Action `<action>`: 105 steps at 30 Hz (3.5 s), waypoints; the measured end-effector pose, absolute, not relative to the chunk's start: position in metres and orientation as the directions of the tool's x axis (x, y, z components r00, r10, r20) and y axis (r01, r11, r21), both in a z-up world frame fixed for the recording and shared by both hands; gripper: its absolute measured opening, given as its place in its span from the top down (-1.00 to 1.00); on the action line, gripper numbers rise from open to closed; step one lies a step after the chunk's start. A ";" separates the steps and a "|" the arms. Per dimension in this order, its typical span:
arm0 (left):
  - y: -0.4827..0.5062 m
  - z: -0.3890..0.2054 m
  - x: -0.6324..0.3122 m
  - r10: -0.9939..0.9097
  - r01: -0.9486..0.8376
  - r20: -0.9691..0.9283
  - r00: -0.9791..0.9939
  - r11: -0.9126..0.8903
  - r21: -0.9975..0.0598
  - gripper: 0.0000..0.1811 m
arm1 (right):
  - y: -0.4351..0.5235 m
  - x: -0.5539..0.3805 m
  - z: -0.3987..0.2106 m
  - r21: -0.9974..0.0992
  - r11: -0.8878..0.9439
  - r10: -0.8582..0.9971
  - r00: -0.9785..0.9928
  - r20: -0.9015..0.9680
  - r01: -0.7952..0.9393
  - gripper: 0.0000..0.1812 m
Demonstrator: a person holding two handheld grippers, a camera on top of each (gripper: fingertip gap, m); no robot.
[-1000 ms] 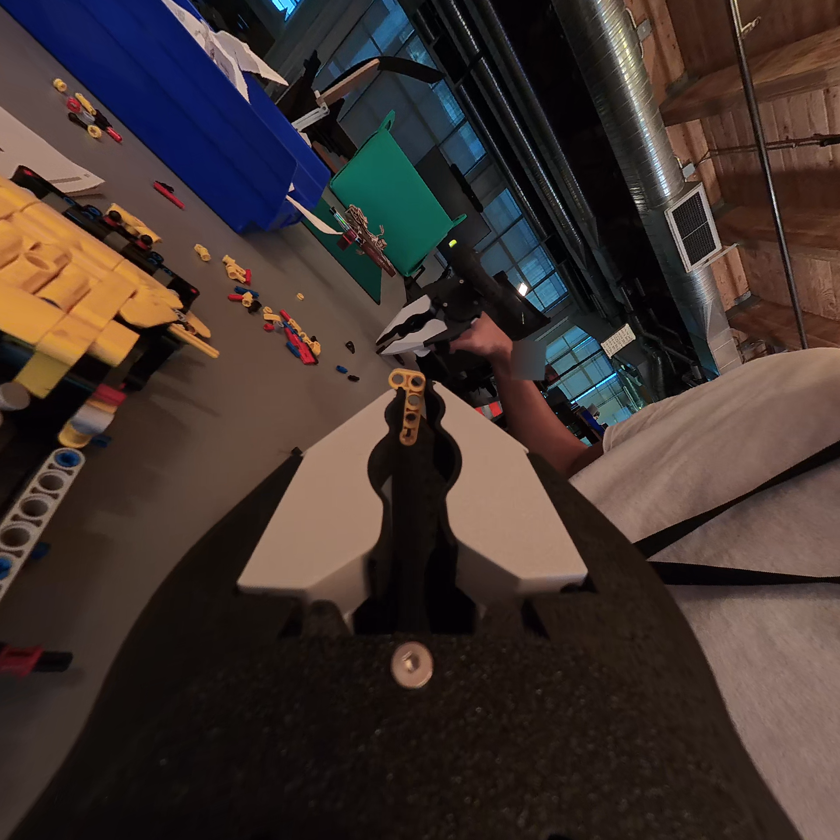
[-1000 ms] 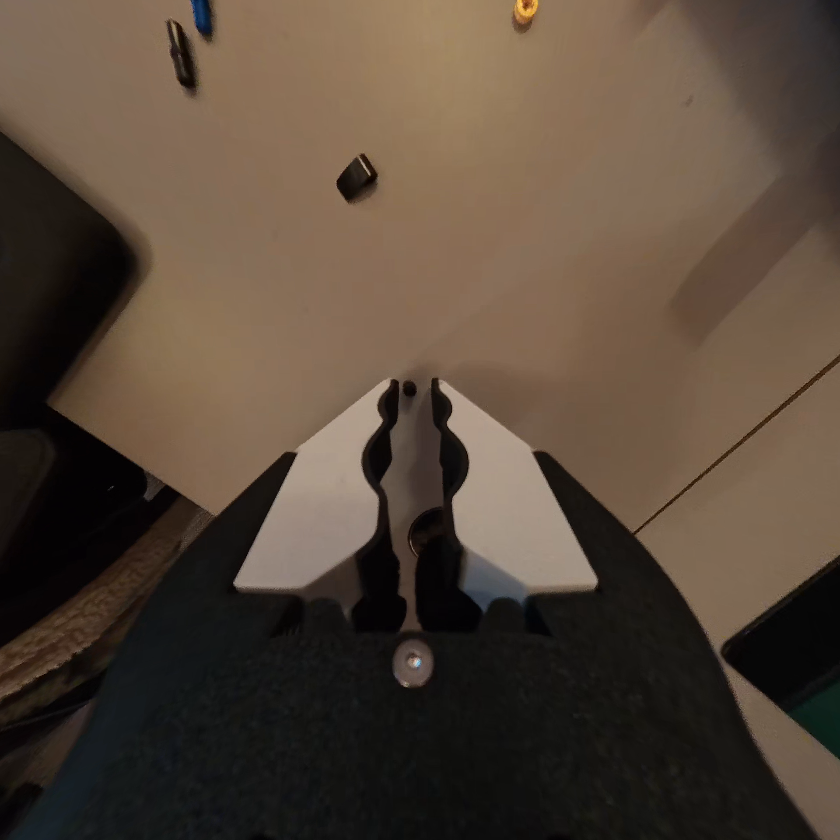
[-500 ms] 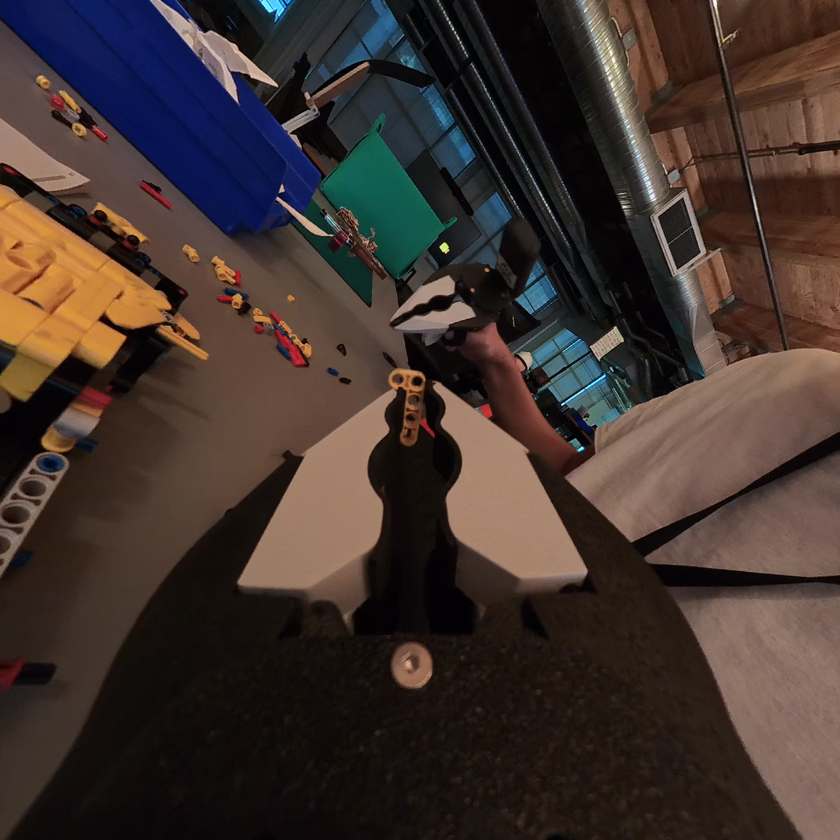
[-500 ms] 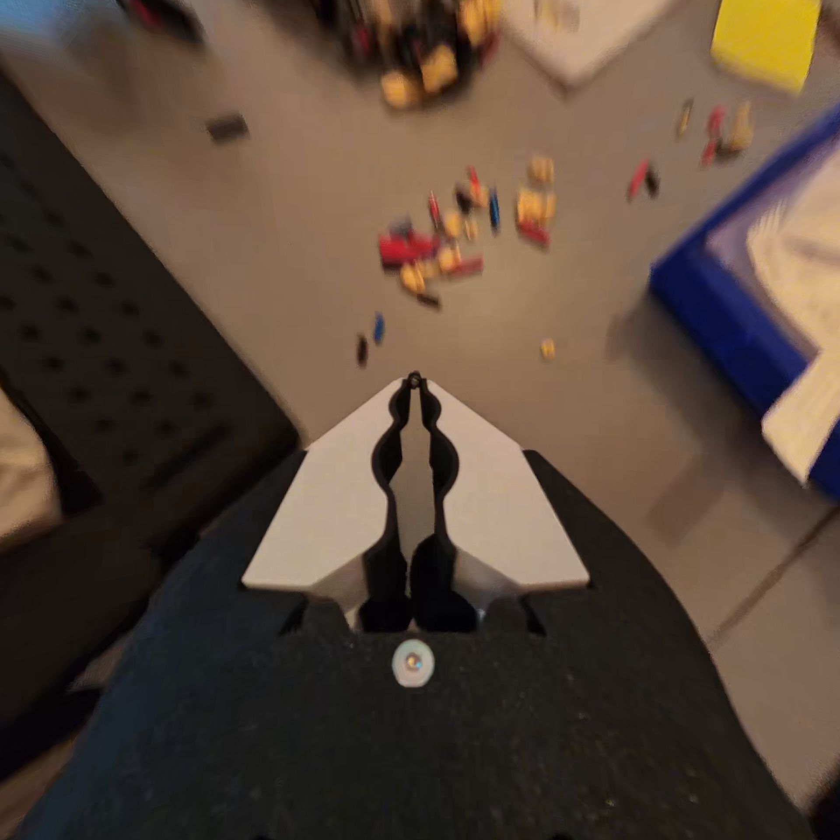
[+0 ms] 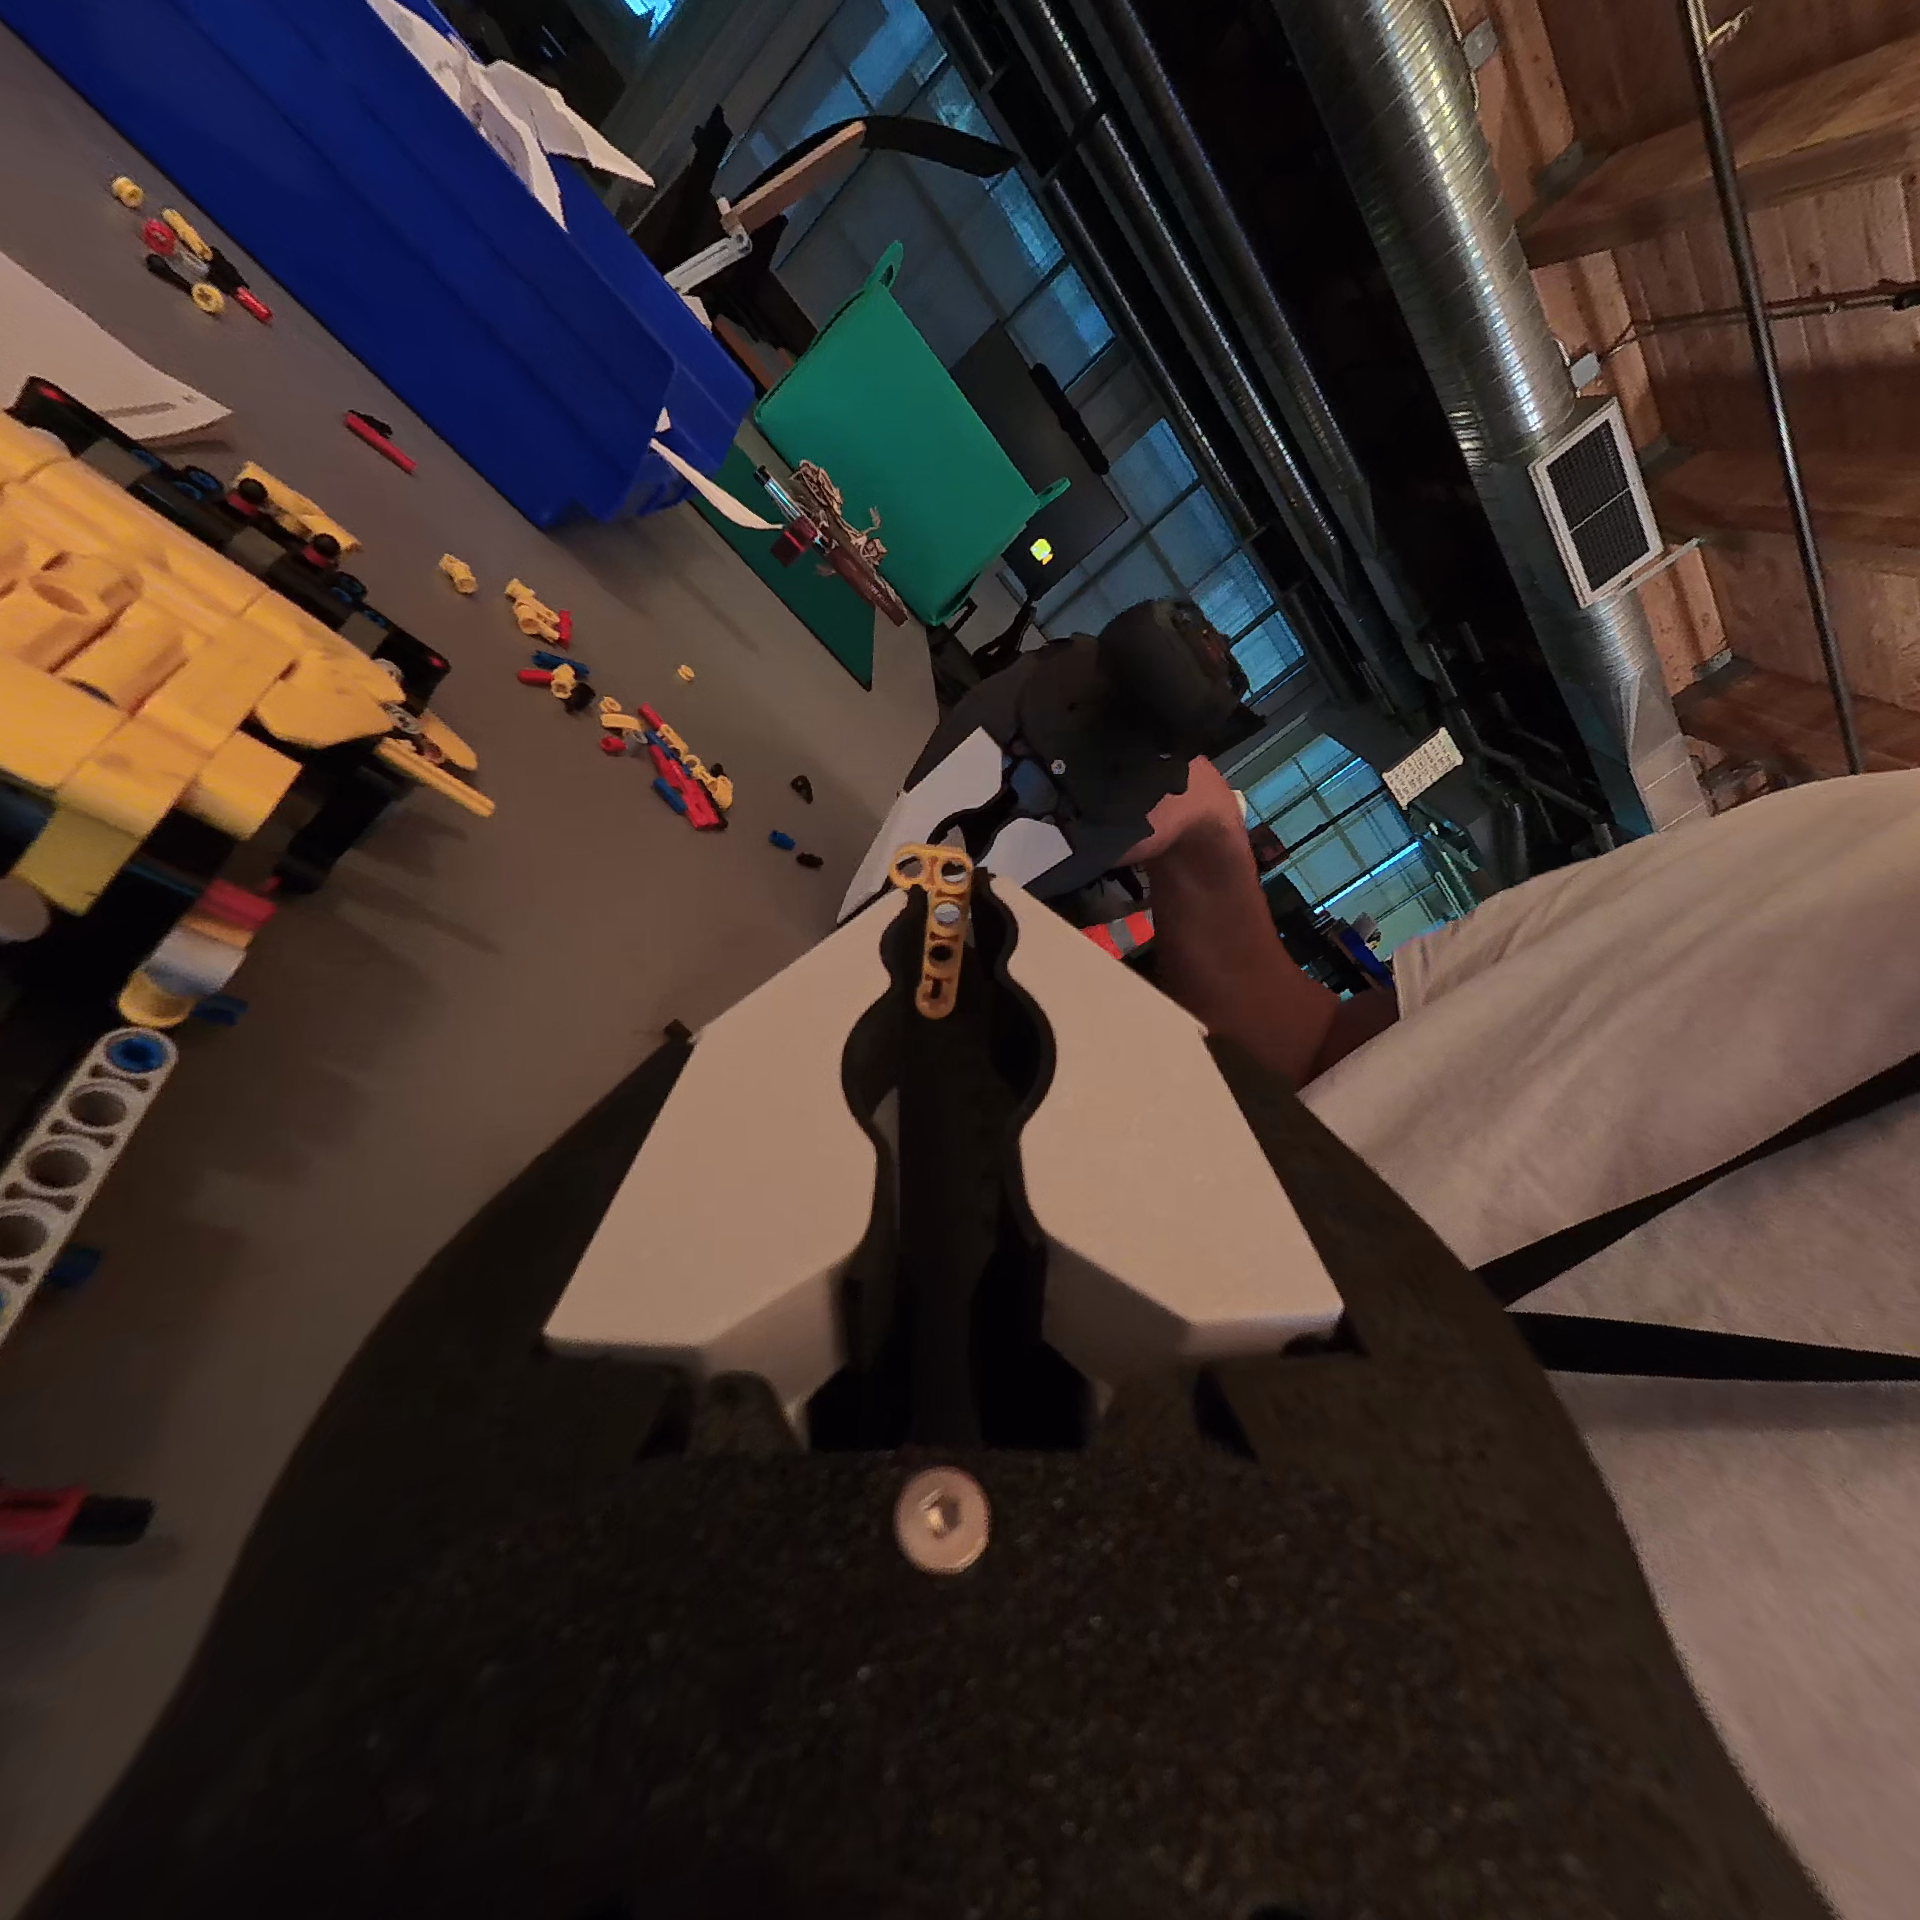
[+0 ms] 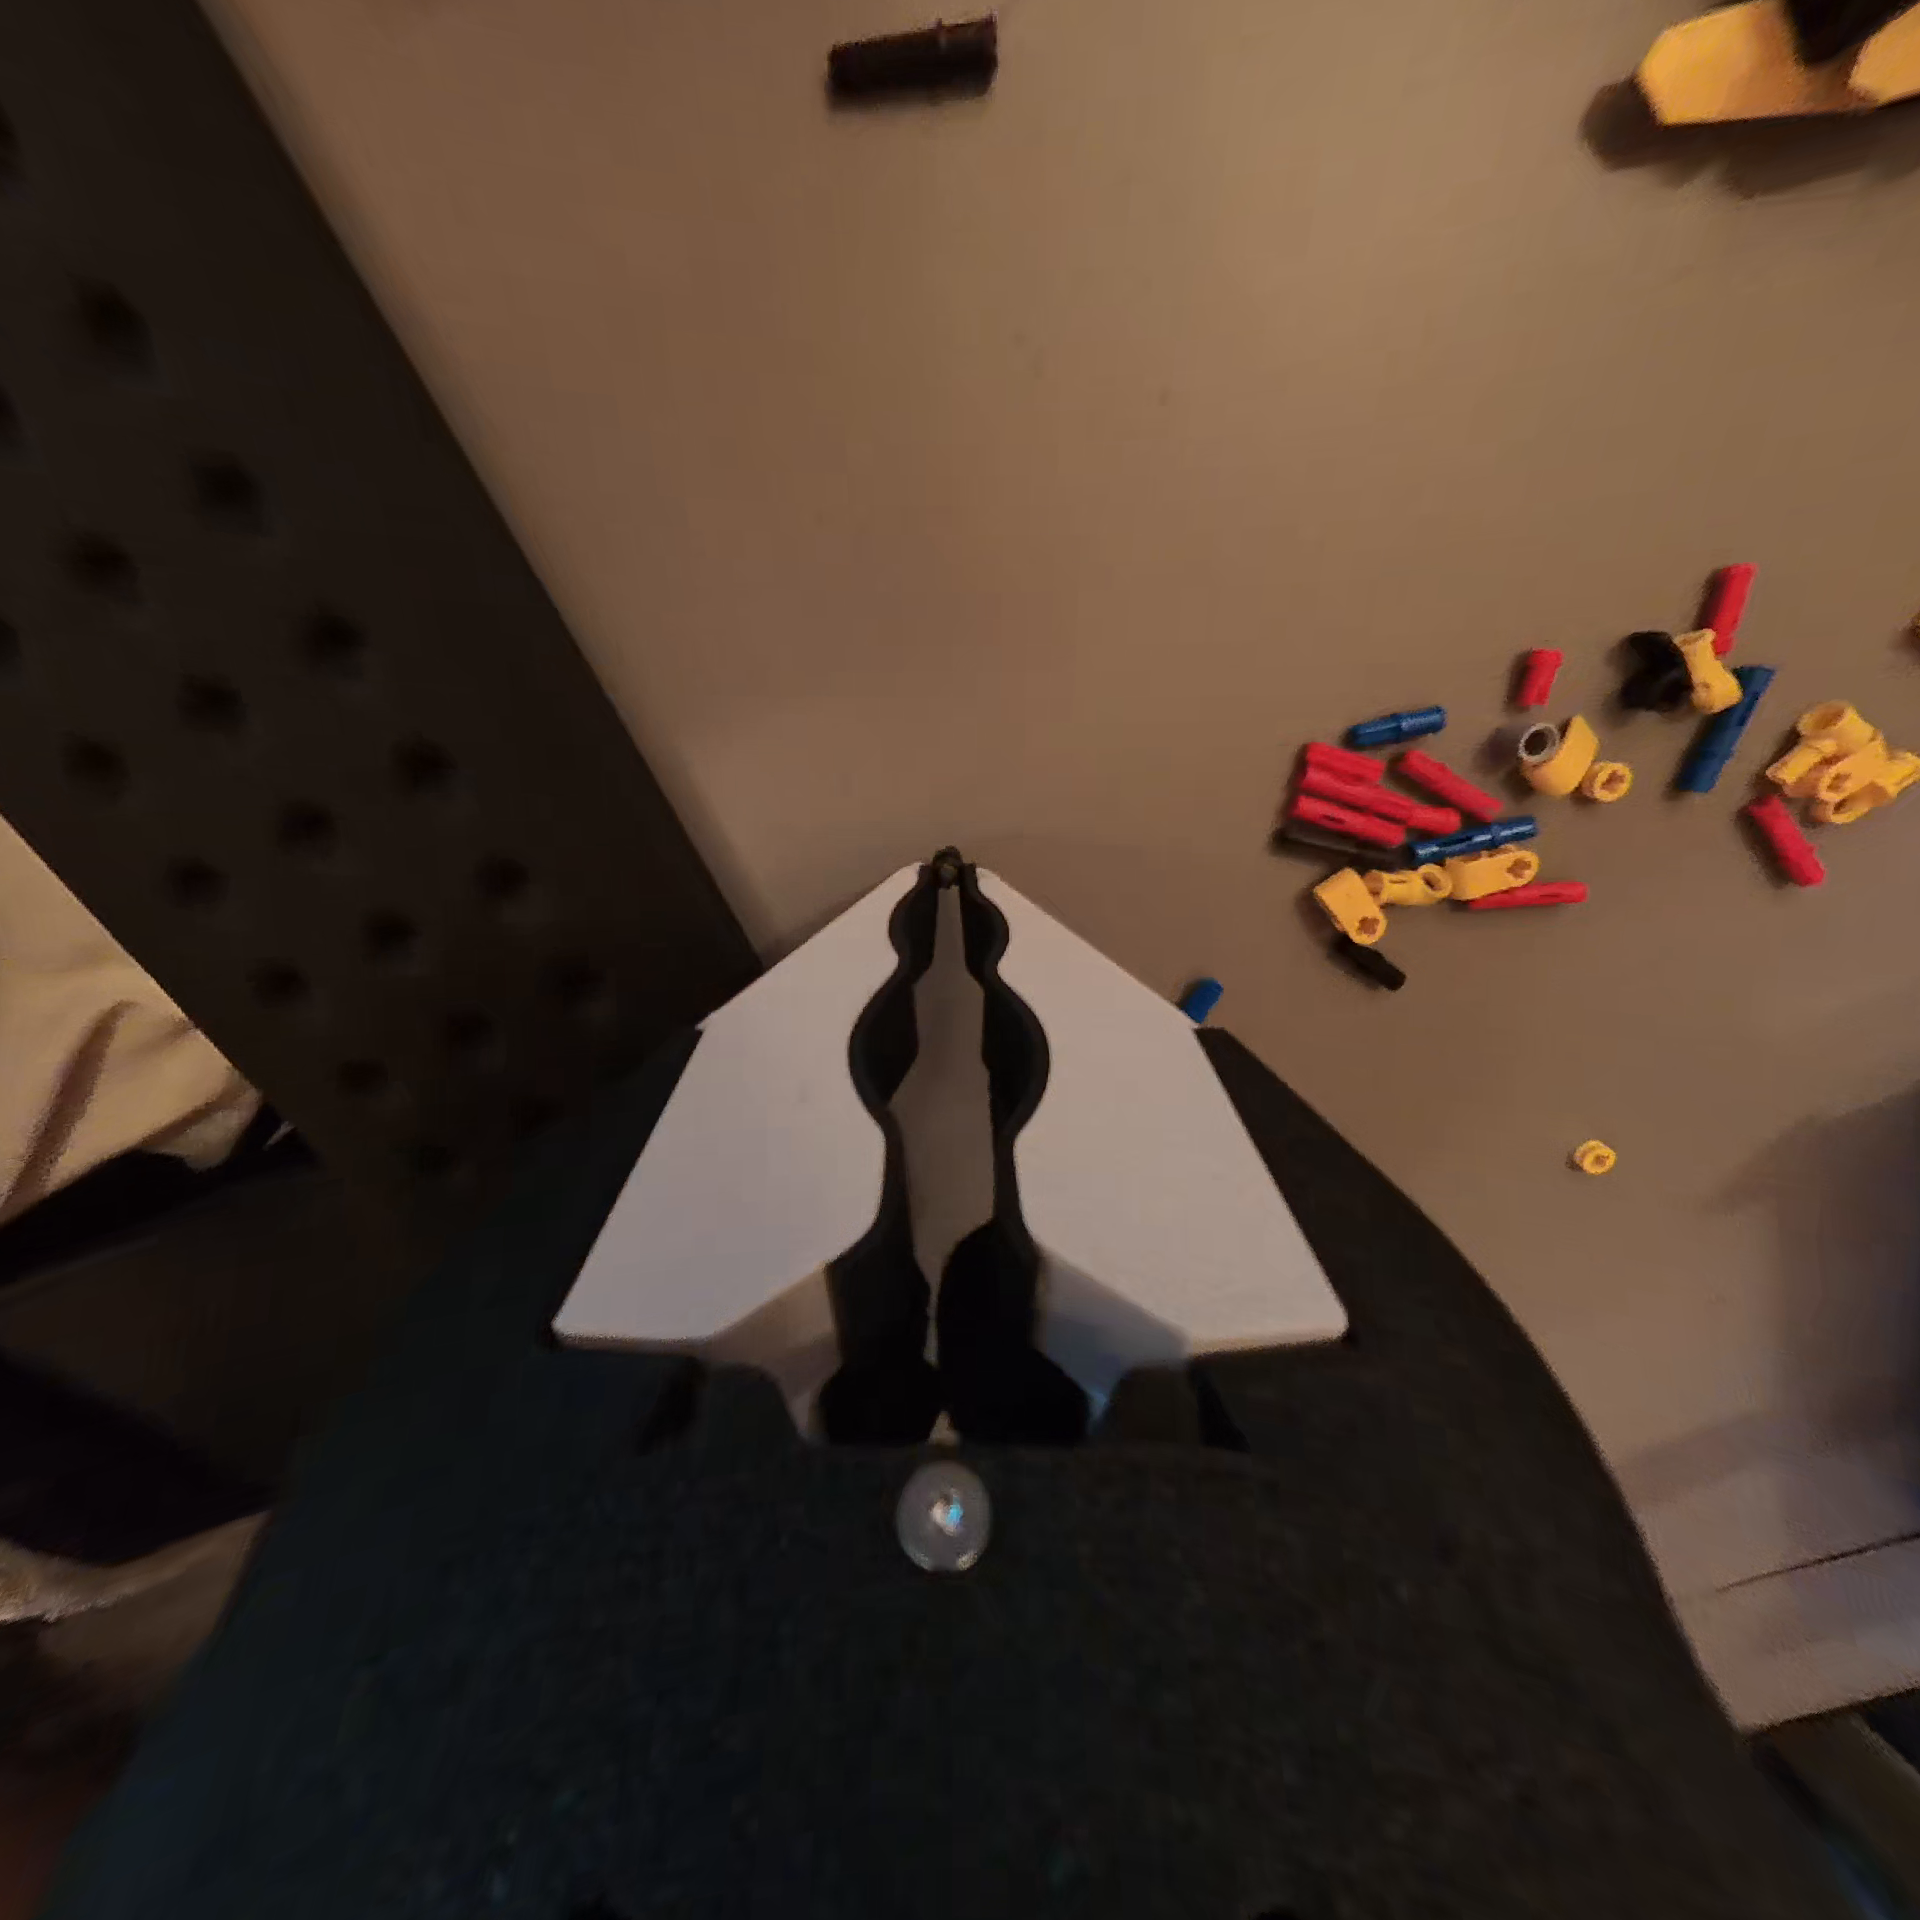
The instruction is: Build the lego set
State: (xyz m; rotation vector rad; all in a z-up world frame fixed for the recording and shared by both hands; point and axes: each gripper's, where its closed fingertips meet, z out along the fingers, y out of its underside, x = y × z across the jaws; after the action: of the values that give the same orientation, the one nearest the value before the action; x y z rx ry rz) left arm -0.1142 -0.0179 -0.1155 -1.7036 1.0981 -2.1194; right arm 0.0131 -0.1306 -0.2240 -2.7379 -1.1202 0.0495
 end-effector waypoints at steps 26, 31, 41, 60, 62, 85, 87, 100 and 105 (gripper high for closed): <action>-0.019 -0.114 -0.115 -0.569 -0.281 0.757 -0.322 -0.706 -0.650 0.91 | -0.128 0.016 -0.227 -0.231 -0.674 0.713 0.700 0.041 0.701 0.92; -0.019 -0.115 -0.115 -0.572 -0.284 0.755 -0.321 -0.702 -0.653 0.92 | -0.126 0.013 -0.230 -0.248 -0.654 0.729 0.683 0.044 0.714 0.95; -0.001 -0.067 -0.137 -0.235 -0.192 0.791 -0.565 -0.895 -0.403 0.93 | -0.036 -0.077 -0.093 -0.929 -0.261 0.685 0.729 0.014 0.263 0.96; -0.006 -0.069 -0.138 -0.239 -0.223 0.790 -0.565 -0.878 -0.425 0.93 | 0.004 -0.137 -0.072 -0.984 -0.023 0.705 0.701 0.111 0.179 0.96; -0.005 -0.070 -0.138 -0.238 -0.219 0.791 -0.563 -0.880 -0.421 0.93 | 0.002 -0.139 -0.070 -0.982 -0.006 0.706 0.696 0.131 0.191 0.96; -0.006 -0.078 -0.138 -0.201 -0.264 0.816 -0.543 -0.881 -0.392 0.93 | 0.000 -0.140 -0.080 -0.971 0.064 0.685 0.698 0.210 0.230 0.96; -0.008 -0.079 -0.138 -0.186 -0.277 0.818 -0.545 -0.880 -0.385 0.93 | -0.001 -0.140 -0.081 -0.970 0.083 0.681 0.697 0.223 0.228 0.96; -0.021 -0.085 -0.135 -0.226 -0.317 0.816 -0.532 -0.840 -0.439 0.93 | -0.011 -0.139 -0.087 -0.955 0.132 0.671 0.685 0.284 0.267 0.96; -0.013 -0.088 -0.131 -0.361 -0.260 0.794 -0.489 -0.809 -0.527 0.93 | -0.008 -0.132 -0.085 -0.998 0.009 0.726 0.686 0.045 0.057 0.89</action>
State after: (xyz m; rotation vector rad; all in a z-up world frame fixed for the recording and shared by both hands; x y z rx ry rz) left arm -0.1306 -0.0127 -0.0882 -1.5544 0.9470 -2.4836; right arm -0.1316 -0.0078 -0.0846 -1.4899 -0.6812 0.5915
